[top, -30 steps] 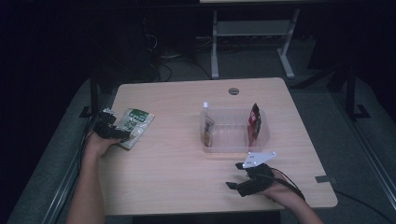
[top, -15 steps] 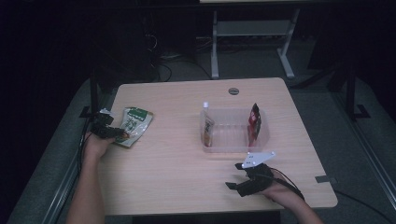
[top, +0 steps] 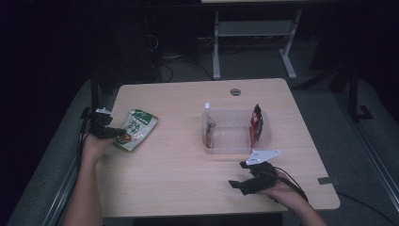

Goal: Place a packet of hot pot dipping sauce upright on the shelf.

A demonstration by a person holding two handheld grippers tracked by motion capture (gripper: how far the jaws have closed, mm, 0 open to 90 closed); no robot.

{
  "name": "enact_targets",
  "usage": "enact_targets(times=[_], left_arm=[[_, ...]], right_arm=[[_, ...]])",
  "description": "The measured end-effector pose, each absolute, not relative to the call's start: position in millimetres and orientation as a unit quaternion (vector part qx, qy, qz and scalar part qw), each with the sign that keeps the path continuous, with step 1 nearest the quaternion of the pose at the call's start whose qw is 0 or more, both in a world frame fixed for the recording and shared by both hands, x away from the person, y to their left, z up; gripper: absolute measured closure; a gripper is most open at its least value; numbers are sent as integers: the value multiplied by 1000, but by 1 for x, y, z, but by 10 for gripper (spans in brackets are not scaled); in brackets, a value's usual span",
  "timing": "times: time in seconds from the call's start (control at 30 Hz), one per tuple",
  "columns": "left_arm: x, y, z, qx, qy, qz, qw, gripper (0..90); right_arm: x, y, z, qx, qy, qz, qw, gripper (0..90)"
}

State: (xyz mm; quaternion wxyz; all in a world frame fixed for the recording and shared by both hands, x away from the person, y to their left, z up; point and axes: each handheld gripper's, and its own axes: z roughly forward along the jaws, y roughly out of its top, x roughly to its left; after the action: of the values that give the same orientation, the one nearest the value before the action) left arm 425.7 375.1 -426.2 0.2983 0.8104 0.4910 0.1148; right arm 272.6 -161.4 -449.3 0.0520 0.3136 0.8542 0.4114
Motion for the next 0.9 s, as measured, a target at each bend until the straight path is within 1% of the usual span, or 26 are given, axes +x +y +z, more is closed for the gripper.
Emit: enact_targets(times=[0.1, 0.17, 0.37, 0.47, 0.6, 0.8, 0.9], left_arm=[[419, 373, -419, 813, 483, 113, 304, 894], [414, 371, -416, 813, 480, 111, 309, 894], [399, 361, -404, 819, 466, 102, 318, 894], [391, 355, -401, 823, 454, 96, 327, 894], [377, 347, -395, 830, 439, 95, 331, 894], [358, 335, -384, 840, 414, 91, 338, 894], [349, 328, -380, 847, 400, 90, 339, 894]], right_arm=[[277, -163, -448, 308, 862, 401, 43, 168], [275, -164, -446, 304, 866, 392, 57, 170], [272, -165, -442, 307, 862, 399, 57, 168], [270, -163, -440, 307, 865, 394, 40, 132], [267, -160, -436, 306, 871, 383, 36, 133], [265, -160, -432, 306, 872, 379, 53, 136], [264, -161, -431, 309, 871, 380, 44, 143]])
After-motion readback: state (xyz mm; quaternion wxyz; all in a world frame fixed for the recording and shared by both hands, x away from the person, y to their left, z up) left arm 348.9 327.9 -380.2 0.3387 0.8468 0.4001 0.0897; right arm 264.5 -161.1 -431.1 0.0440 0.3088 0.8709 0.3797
